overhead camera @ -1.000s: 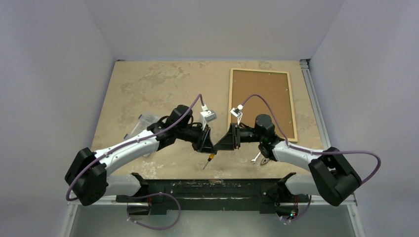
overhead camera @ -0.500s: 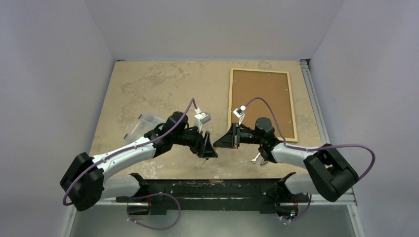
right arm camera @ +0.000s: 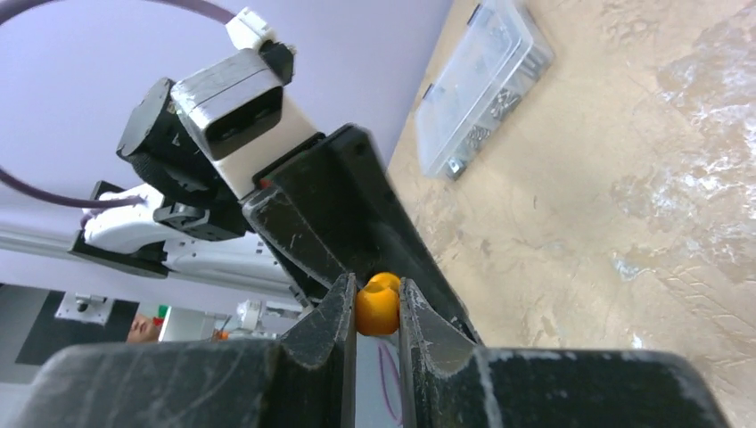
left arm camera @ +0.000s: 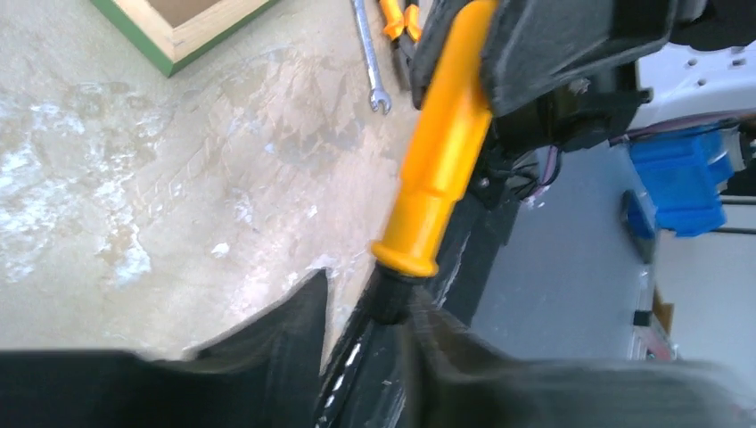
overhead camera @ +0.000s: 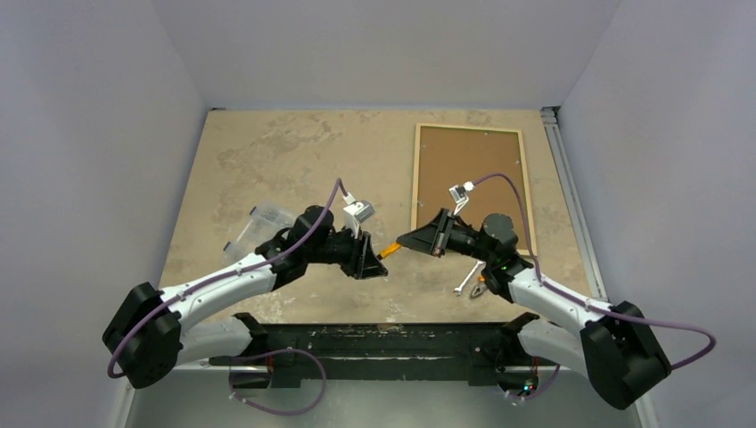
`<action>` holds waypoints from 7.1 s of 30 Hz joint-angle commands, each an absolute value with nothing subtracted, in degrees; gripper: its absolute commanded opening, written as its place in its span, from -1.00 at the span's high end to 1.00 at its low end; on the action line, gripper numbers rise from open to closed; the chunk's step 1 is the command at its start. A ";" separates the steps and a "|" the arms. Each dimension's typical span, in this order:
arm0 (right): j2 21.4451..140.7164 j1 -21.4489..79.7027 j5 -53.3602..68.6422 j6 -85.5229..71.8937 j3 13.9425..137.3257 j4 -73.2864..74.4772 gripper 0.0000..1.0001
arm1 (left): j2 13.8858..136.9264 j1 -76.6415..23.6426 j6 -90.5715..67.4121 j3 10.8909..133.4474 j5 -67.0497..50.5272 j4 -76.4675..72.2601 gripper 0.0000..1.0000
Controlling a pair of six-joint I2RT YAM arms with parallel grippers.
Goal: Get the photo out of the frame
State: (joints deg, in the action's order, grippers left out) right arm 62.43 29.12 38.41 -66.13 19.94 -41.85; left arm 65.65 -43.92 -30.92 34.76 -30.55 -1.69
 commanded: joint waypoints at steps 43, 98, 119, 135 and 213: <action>71.84 34.42 67.09 -24.91 44.55 0.77 0.21 | 66.65 -46.67 -24.47 36.47 -46.89 -6.03 1.00; 84.77 29.69 -10.73 -27.33 53.39 5.16 1.00 | 59.15 -22.72 -20.04 57.13 -16.71 29.05 -0.99; 90.00 29.69 -11.70 -27.57 55.59 4.45 1.00 | 59.41 -22.68 -19.95 57.09 -17.45 29.22 -0.98; 89.32 29.65 -11.90 -28.87 52.44 5.03 1.00 | 62.57 -22.80 -23.07 55.65 -22.99 26.55 -0.89; 89.81 18.04 -9.31 -28.89 57.23 -3.72 1.00 | 112.54 -37.75 -53.45 70.27 -28.56 -0.56 -0.06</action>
